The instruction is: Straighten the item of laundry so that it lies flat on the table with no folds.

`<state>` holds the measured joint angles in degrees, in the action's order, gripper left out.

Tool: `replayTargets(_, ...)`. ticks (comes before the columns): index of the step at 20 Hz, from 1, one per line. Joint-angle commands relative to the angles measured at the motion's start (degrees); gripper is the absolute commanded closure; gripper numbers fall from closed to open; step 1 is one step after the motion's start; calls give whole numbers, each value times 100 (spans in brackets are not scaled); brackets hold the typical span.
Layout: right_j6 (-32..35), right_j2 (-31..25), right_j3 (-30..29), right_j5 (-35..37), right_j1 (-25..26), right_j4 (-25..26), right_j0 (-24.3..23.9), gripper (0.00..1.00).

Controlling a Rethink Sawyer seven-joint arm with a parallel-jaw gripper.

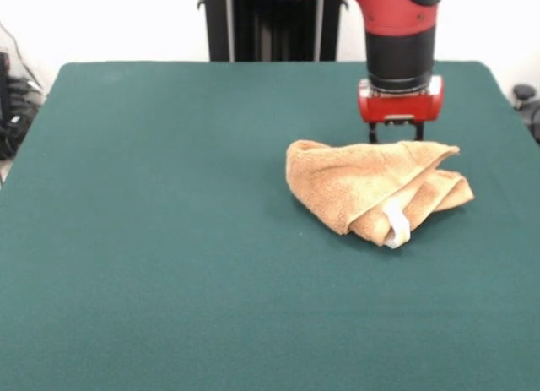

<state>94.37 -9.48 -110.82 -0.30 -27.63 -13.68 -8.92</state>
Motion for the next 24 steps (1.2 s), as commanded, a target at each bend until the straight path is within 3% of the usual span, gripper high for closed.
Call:
replayTargets(1,1826,-9,240,-854,-185,-497,61,0)
replayTargets(10,1260,-35,836,-948,-24,-5,-249,0)
replayTargets(24,1002,-127,1164,-589,-145,358,-575,0)
